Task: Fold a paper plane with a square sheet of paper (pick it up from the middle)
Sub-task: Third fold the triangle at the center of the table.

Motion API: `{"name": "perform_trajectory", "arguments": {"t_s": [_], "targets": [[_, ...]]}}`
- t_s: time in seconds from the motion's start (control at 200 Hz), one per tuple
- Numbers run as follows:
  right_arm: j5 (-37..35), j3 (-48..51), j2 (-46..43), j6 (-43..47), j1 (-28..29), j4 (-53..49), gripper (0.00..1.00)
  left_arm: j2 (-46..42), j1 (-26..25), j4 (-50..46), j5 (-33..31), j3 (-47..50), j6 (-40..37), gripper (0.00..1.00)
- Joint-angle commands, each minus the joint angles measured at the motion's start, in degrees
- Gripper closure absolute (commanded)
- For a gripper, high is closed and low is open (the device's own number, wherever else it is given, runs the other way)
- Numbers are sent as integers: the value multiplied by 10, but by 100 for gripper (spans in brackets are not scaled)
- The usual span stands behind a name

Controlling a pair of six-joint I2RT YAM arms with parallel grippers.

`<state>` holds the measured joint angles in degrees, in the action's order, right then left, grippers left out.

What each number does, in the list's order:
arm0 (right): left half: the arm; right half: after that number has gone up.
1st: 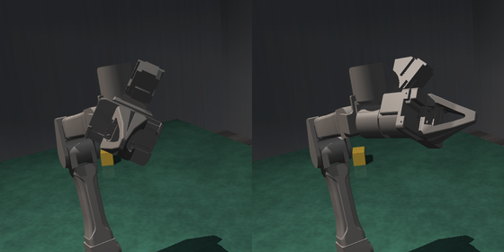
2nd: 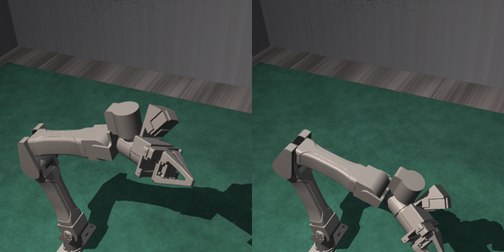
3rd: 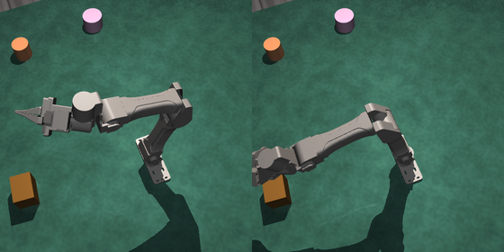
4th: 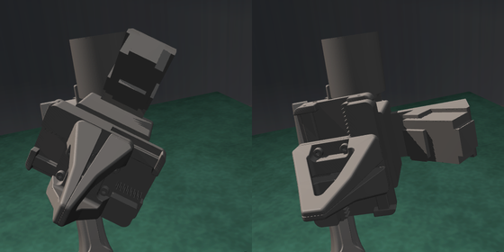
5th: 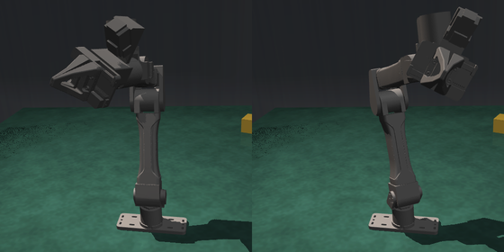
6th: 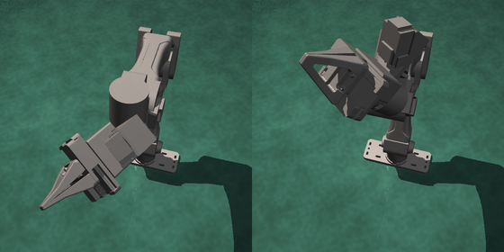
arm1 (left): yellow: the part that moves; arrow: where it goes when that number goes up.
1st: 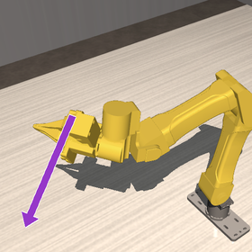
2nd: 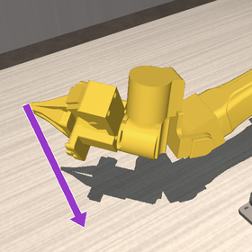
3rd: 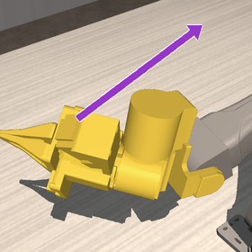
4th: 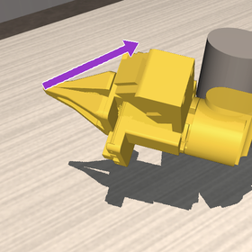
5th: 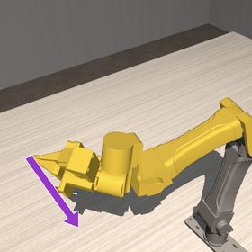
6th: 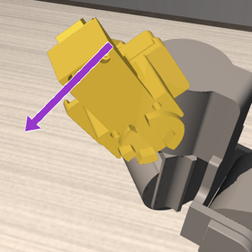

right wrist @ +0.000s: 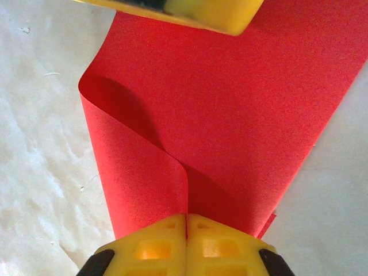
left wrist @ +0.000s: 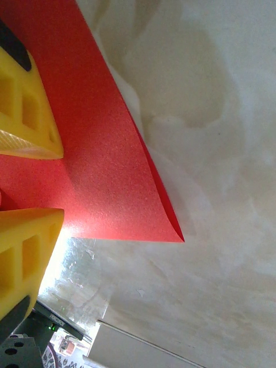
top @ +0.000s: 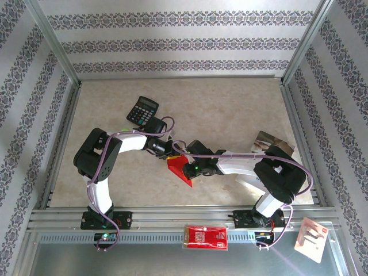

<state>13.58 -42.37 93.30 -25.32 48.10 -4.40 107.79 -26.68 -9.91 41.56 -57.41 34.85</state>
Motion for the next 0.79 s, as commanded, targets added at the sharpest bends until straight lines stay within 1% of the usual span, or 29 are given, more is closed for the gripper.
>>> {"name": "perform_trajectory", "arguments": {"t_s": [0.0, 0.27, 0.63, 0.789], "targets": [[-8, -6, 15, 10, -3, -12, 98, 27, -6, -29, -27, 2, -13, 71], [-7, -17, 10, 14, -3, -22, 99, 28, -6, -29, -27, 4, -13, 71], [-11, 12, 24, -2, -3, -19, 99, 23, -7, -29, -22, -6, -7, 71], [-17, 28, 33, -22, -3, -18, 100, 18, -7, -32, -22, -31, 0, 67]]}}
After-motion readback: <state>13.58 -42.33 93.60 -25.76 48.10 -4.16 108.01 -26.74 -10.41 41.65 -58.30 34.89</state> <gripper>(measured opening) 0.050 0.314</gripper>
